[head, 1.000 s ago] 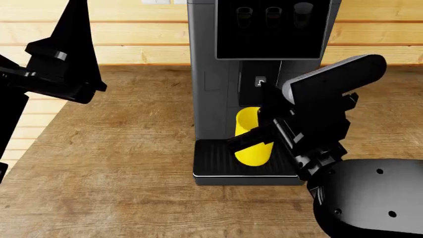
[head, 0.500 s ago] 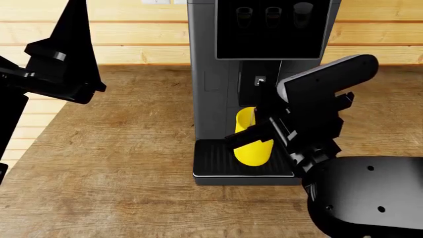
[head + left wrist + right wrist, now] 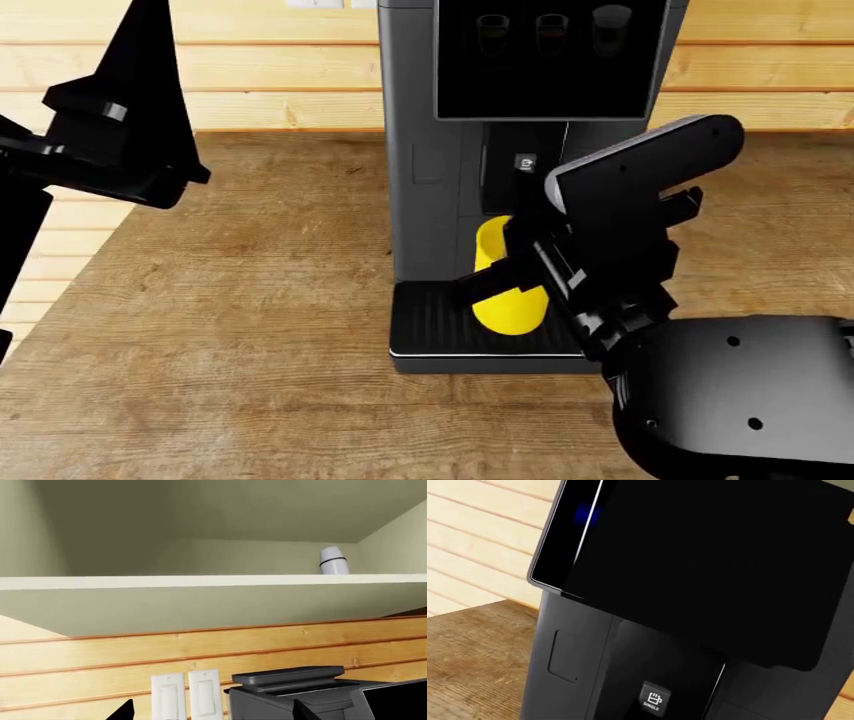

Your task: Pick the mug from the cabinet, place it under the coffee machine dispenser, and press the start button.

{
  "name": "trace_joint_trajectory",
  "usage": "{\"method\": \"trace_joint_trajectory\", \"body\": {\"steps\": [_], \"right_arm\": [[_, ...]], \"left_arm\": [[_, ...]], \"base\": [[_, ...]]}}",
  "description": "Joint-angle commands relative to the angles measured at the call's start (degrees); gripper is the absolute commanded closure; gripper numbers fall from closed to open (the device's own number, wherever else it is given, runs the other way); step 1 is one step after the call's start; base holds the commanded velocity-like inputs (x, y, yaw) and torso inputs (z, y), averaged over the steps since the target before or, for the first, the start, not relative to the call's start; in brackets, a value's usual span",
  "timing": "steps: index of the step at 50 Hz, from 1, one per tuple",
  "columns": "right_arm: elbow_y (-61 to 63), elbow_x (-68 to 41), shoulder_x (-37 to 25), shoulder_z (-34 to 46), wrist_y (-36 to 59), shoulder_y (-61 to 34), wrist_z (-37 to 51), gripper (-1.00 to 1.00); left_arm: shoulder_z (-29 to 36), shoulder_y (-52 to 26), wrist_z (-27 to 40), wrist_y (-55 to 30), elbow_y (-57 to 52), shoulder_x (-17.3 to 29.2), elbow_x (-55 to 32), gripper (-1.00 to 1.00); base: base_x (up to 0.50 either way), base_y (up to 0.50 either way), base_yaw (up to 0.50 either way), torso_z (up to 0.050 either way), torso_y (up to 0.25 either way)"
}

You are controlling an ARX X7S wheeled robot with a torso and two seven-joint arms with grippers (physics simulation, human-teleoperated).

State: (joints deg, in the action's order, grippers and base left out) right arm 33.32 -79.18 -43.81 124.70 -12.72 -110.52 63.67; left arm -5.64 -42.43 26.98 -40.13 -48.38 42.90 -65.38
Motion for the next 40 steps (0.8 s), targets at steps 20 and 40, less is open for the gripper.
{"method": "trace_joint_trajectory", "body": {"steps": [20, 40], "right_arm": [[19.26, 1.03, -10.04, -0.24, 5.73, -9.99, 7.55, 1.00], [26.62, -61.69, -10.96, -77.03, 67.56, 28.72, 25.41, -1.00]], "left_arm": [[-0.12, 0.39, 0.74, 0.33, -0.40, 0.50, -0.62, -1.00], [-3.72, -0.79, 5.76, 0.00, -3.66, 3.47, -7.57, -1.00]], "base": [[0.00, 0.00, 0.00, 0.000, 0.000], [0.00, 0.00, 0.00, 0.000, 0.000]]}}
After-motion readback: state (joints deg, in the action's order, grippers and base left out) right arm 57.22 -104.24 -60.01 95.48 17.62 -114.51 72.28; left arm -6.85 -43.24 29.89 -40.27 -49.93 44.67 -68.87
